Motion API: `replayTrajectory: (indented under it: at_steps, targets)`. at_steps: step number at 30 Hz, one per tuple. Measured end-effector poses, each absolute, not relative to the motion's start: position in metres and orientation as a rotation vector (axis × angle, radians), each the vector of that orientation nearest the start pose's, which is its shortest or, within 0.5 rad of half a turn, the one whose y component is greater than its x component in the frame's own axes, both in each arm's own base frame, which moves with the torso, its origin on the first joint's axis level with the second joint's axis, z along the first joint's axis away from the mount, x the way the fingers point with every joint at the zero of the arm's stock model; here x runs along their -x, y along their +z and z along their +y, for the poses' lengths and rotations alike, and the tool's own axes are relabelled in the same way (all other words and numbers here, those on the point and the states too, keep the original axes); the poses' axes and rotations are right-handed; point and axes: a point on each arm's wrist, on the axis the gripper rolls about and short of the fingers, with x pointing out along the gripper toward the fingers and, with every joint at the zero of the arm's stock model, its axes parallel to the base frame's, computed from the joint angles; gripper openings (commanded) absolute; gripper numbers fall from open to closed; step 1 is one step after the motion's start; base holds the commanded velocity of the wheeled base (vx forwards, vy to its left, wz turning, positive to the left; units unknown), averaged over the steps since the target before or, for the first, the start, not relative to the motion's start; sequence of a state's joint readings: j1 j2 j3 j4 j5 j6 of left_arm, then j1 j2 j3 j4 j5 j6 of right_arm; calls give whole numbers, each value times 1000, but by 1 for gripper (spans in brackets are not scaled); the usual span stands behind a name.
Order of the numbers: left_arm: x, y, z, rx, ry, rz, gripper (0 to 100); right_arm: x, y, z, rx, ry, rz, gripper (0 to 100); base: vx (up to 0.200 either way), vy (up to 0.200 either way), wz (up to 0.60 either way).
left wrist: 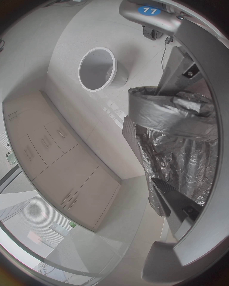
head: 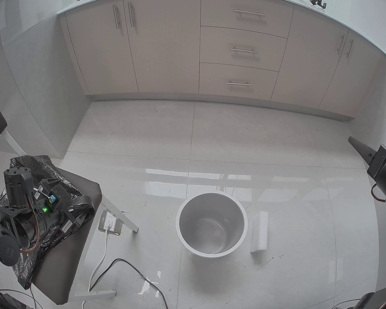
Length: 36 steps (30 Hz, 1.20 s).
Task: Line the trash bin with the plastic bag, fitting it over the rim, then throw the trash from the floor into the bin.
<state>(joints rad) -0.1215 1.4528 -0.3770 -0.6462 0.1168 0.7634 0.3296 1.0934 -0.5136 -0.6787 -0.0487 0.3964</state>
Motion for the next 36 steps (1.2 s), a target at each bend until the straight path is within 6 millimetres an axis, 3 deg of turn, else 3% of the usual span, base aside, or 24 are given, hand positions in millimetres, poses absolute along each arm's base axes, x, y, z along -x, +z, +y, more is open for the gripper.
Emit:
replayTrajectory:
  at_steps: [5, 6, 17, 25, 30, 36]
  targets:
    - [-211, 140, -23, -800, -161, 396, 100, -144, 244, 48, -412, 296, -40, 0, 0, 0, 0]
    - [-212, 140, -23, -800, -162, 396, 0, -144, 244, 48, -412, 296, -40, 0, 0, 0, 0]
    - [-212, 139, -23, -755, -164, 397, 0, -144, 242, 48, -408, 294, -32, 0, 0, 0, 0]
    - [-213, 144, -27, -553, -147, 356, 0, -144, 239, 48, -403, 292, -22, 0, 0, 0, 0]
    - [-215, 155, -38, -310, -142, 268, 0, -144, 238, 49, -404, 295, -20, 0, 0, 0, 0]
    - [-217, 184, -59, 107, -181, 164, 0, -143, 239, 49, -411, 296, -40, 0, 0, 0, 0]
